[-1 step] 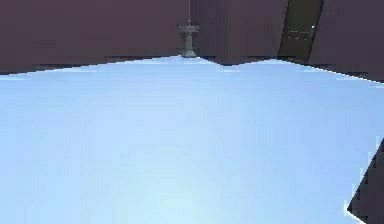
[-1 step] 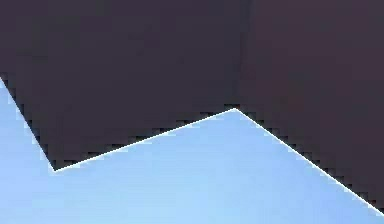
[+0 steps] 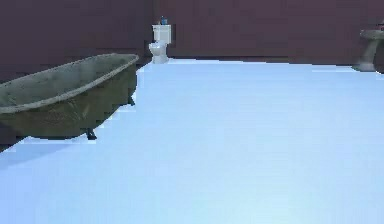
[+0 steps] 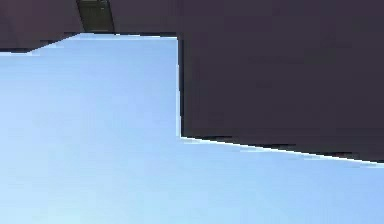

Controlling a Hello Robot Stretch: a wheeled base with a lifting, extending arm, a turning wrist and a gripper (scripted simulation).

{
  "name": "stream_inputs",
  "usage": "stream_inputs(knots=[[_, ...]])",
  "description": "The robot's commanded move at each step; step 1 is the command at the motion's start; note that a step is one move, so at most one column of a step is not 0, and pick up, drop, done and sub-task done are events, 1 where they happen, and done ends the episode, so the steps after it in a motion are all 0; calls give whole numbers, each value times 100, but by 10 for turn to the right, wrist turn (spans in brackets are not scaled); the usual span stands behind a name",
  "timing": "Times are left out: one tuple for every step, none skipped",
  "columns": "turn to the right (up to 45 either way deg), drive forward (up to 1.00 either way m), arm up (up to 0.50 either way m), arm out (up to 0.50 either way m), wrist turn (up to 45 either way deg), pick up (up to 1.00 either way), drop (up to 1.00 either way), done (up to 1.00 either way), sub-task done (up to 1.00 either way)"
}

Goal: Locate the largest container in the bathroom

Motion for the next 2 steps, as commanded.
stream_inputs(knots=[[0,100,0,0,0,0,0,0,0],[0,100,0,0,0,0,0,0,0]])
